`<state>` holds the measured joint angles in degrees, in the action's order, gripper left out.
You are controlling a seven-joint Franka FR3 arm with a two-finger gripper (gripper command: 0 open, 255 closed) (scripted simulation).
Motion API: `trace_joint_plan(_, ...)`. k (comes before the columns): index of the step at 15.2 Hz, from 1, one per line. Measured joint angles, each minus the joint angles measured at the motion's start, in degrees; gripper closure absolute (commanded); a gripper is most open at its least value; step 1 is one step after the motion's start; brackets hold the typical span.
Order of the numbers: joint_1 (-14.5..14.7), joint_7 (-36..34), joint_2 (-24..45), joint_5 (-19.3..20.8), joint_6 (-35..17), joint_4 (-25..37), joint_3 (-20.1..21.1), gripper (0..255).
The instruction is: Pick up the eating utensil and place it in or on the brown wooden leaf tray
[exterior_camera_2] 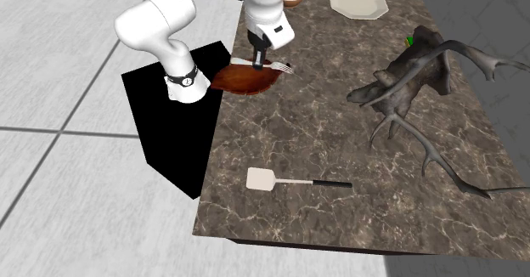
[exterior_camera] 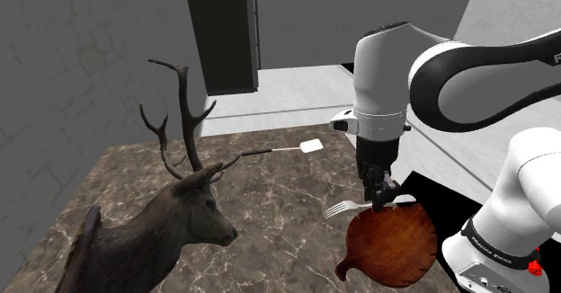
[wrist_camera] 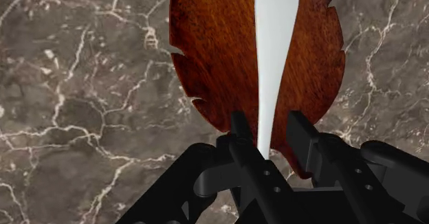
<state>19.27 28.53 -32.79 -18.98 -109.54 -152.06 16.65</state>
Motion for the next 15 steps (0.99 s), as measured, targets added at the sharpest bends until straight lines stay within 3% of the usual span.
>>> trace_joint_plan(3,3.0,-1.6,-9.1,-2.6,2.8,-6.0,0.6,255)
trace_joint_plan(5,3.6,-1.6,-10.8,-3.3,2.4,-8.3,0.8,255)
trace_joint_plan(15,4.4,-0.2,-6.9,-5.8,-6.5,-13.4,2.8,255)
